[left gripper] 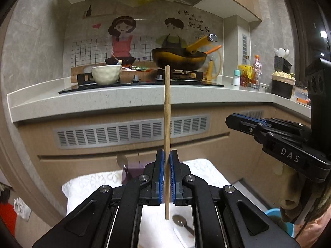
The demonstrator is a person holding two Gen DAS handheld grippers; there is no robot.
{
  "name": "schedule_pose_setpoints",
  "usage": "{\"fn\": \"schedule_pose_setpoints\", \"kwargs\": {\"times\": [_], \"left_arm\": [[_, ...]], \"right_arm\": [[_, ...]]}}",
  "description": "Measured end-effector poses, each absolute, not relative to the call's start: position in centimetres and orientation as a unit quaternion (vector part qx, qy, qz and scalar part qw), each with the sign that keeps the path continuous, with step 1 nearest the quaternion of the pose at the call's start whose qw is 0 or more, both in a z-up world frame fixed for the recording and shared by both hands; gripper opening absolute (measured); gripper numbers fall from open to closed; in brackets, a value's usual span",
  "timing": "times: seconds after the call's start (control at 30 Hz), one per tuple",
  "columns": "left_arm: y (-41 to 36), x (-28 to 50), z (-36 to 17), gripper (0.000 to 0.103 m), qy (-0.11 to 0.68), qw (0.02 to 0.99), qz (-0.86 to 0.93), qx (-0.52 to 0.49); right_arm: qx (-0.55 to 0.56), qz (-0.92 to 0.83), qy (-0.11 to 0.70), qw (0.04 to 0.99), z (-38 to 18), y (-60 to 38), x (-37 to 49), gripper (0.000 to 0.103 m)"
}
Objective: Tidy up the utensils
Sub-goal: 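Carry both chopsticks over the purple caddy and open both grippers to drop them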
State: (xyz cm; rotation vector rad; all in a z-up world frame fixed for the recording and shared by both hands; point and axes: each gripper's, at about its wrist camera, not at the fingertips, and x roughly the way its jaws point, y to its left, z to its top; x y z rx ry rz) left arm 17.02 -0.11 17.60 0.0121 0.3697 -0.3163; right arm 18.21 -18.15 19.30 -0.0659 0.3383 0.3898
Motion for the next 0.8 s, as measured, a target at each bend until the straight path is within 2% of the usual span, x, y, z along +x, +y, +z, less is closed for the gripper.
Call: {"fn": "schedule_pose_setpoints", "kwargs": {"times": [0.13,0.3,0.37,0.43,0.5,0.67,0.8], "left_arm": [[0.1,18.4,16.8,0.006,0.2,0.968,-0.151,0.005],[0.8,19.1,13.3,0.006,0.242,0.959,-0.15,-0.015],[1.5,18.8,11.7,0.006,0.259,0.954,-0.151,-0.026],[1.9,18.4,10.3,0.006,0.272,0.95,-0.152,-0.036],[2.7,18.0,8.9,0.006,0.286,0.944,-0.154,-0.05],[3.5,17.3,6.8,0.006,0.308,0.937,-0.148,-0.068],[4.0,17.0,6.2,0.006,0.315,0.935,-0.146,-0.074]], "right_arm": [[-0.021,0.203,0.199,0.959,18.6,-18.6,20.3,0.007],[-0.048,0.215,0.279,0.935,12.1,-18.1,21.4,0.007],[-0.058,0.222,0.319,0.92,9.0,-17.9,21.5,0.014],[-0.065,0.221,0.358,0.905,5.5,-17.7,21.4,0.036],[-0.069,0.216,0.389,0.893,2.6,-17.6,21.5,0.043],[-0.09,0.208,0.437,0.871,-3.0,-15.8,22.2,0.043],[-0.097,0.198,0.451,0.865,-5.3,-14.2,24.0,0.043]]}}
